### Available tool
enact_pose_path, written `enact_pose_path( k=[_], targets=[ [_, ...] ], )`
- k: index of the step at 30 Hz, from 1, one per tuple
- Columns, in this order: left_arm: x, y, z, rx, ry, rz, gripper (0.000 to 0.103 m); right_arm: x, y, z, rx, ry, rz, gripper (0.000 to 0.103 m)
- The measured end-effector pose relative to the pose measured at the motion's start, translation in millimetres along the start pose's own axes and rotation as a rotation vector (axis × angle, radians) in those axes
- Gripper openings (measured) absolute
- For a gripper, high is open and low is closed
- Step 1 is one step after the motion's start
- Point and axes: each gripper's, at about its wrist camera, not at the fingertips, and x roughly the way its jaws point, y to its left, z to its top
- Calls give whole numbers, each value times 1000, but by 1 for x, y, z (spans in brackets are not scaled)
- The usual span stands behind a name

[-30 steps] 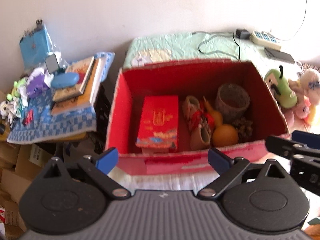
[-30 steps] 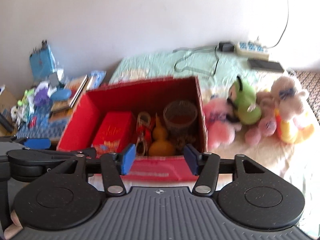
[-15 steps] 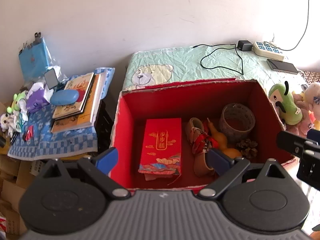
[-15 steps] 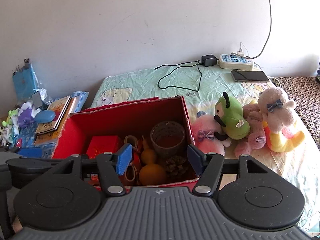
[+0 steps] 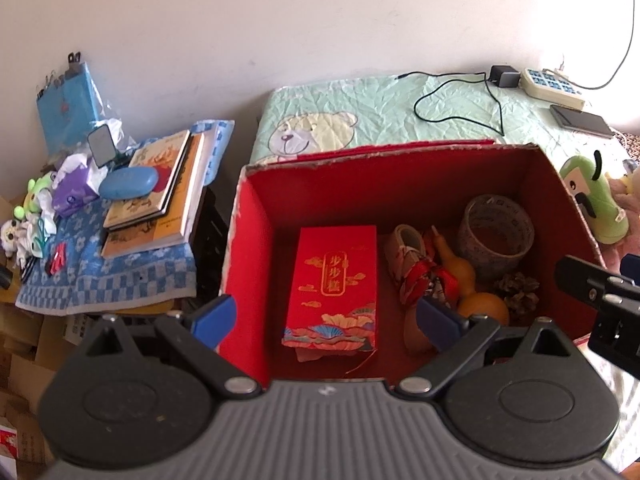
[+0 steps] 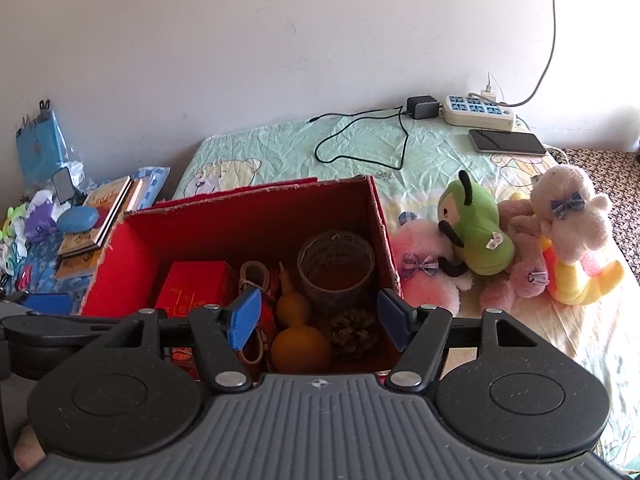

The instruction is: Organize objects

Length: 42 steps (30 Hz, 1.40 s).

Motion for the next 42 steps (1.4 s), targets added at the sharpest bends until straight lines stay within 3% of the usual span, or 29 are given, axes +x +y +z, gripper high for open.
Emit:
enact_pose_path(
  k=[9, 42],
  targets=[
    [9, 2, -1, -10, 19, 15, 99, 13, 1, 1, -6, 41, 24, 67],
    [15, 0, -10, -7, 23, 20, 99, 15, -3, -5, -17, 46, 25, 67]
  ],
)
